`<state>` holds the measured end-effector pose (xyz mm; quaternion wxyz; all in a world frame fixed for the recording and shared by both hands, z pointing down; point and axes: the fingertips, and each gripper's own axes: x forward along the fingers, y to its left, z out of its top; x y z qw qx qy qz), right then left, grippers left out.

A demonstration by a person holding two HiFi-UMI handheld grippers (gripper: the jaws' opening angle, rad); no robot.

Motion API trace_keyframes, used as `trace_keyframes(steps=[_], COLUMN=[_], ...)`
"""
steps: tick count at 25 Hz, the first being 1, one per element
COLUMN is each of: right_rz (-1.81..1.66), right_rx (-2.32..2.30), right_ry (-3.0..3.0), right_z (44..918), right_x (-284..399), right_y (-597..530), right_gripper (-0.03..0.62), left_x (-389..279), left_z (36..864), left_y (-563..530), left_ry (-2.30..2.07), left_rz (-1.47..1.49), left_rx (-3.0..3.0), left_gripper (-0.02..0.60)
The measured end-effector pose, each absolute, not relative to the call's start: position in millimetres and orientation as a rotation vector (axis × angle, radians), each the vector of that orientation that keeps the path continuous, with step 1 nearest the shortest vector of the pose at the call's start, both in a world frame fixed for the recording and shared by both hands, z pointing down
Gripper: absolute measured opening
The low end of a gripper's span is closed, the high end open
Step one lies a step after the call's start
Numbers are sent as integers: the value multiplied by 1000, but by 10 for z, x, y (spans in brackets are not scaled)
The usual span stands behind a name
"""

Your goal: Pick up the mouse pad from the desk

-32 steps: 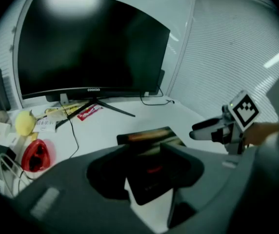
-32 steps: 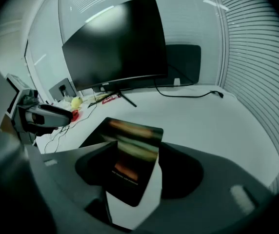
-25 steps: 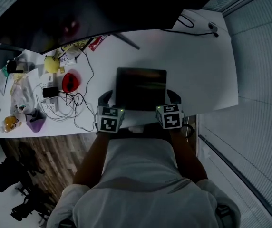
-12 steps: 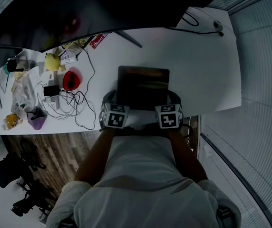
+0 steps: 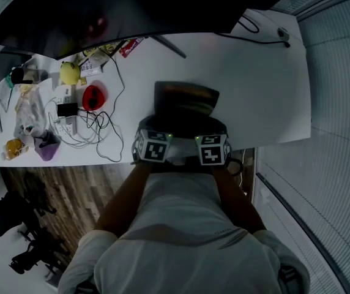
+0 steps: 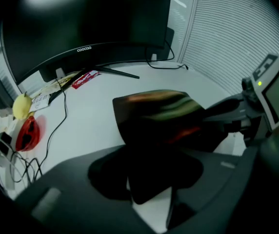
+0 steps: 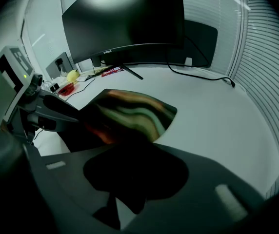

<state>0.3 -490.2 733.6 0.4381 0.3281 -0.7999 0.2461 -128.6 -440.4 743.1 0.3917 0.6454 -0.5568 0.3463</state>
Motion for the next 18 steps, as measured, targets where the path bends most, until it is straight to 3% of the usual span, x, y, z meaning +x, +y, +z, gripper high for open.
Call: trace_keyframes(steps=[2, 4, 18], right_rz=[586, 575, 370], right_rx=[805, 793, 884], right_ry=[-2002, -2021, -2292], right_z=[7329, 7308, 6050], right_x=[-29, -47, -232], right_y=[-4876, -4860, -4998], right_gripper=[90, 72, 48], left_x=[-1226, -1170, -1252], left_z=[7422, 7371, 5994], left_y=[-4395, -4385, -4540], left_ry=[-1417, -1414, -1567], left_rz=[874, 866, 524], left_rx=[1656, 1674, 1975], left_gripper=[122, 95, 60])
